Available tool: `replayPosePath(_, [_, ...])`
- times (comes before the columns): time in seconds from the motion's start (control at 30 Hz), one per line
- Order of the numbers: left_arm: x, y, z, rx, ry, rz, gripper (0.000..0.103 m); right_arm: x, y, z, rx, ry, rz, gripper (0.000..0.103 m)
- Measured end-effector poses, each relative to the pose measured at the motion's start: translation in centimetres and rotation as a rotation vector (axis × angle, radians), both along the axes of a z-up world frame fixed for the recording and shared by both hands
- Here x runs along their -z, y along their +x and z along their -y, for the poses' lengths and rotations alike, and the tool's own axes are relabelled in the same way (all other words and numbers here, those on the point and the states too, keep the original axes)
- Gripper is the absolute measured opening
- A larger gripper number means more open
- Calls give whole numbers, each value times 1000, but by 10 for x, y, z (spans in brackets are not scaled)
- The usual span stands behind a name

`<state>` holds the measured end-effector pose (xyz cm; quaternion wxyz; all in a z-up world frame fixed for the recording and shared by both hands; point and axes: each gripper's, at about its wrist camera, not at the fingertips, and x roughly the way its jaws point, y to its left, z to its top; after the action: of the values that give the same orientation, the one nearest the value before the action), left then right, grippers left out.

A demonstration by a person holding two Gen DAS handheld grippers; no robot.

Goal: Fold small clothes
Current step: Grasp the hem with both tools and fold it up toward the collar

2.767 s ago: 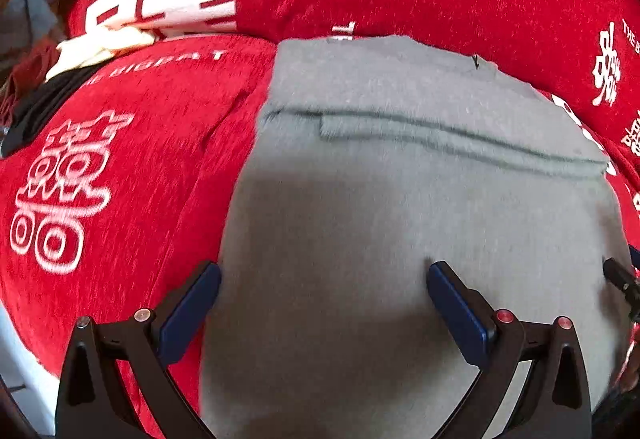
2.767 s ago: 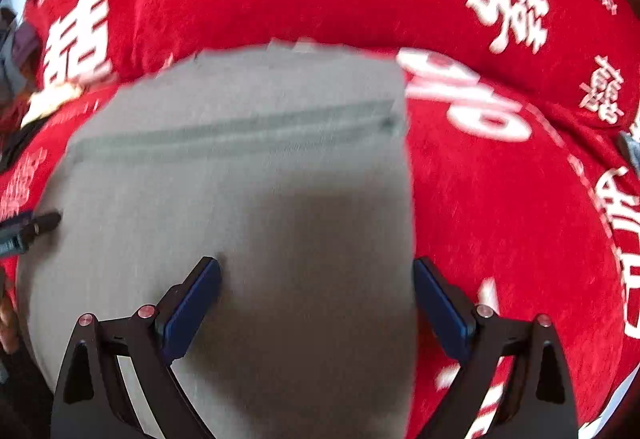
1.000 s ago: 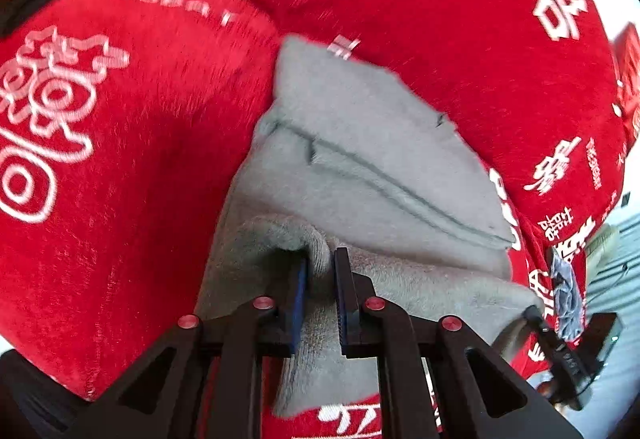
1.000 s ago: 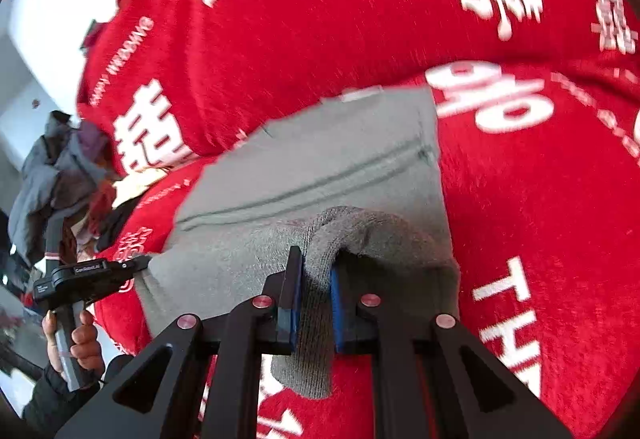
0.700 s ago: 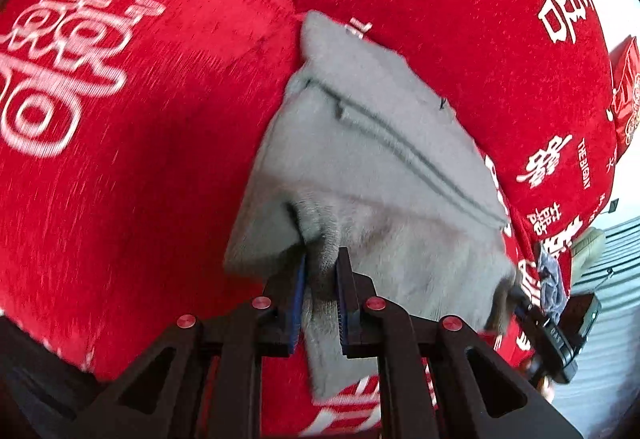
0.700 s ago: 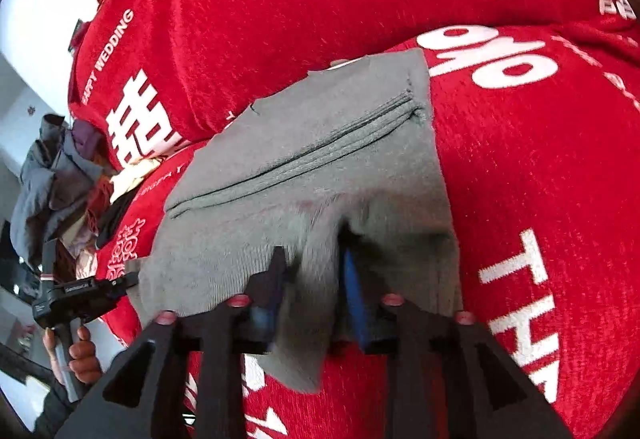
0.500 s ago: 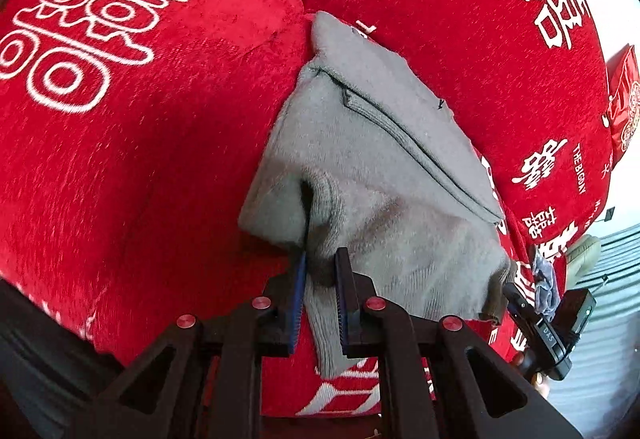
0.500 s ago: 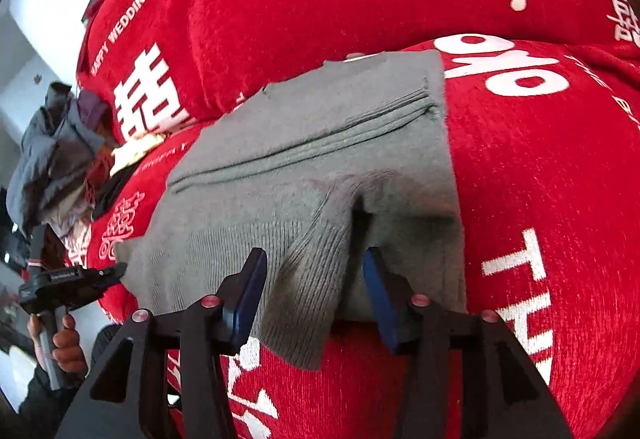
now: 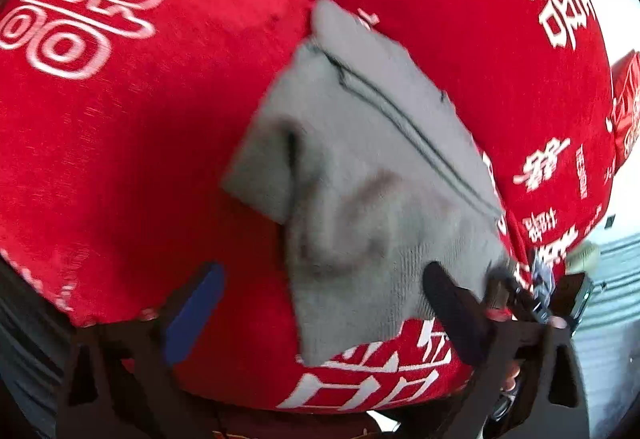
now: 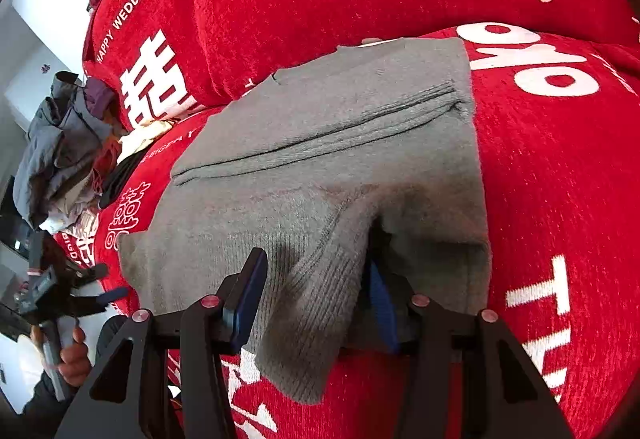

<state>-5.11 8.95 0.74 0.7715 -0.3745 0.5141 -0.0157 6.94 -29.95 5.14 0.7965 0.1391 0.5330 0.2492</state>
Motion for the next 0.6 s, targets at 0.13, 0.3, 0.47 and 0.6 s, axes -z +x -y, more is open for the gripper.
replayPosePath(0.13, [-1, 15, 19, 61, 58, -1, 26, 0, -1, -3, -28, -8, -12, 33])
replayPosePath(0.3, [-8, 14, 31, 121, 65, -9, 11, -7, -9, -7, -63, -27, 5, 14])
replayPosePath(0.47, [-40, 18, 16, 81, 37, 73, 11, -38, -11, 1, -66, 76, 65, 12])
replayPosePath(0.6, [-69, 46, 3, 51, 44, 143, 11, -65, 2, 5, -45, 158, 117, 12])
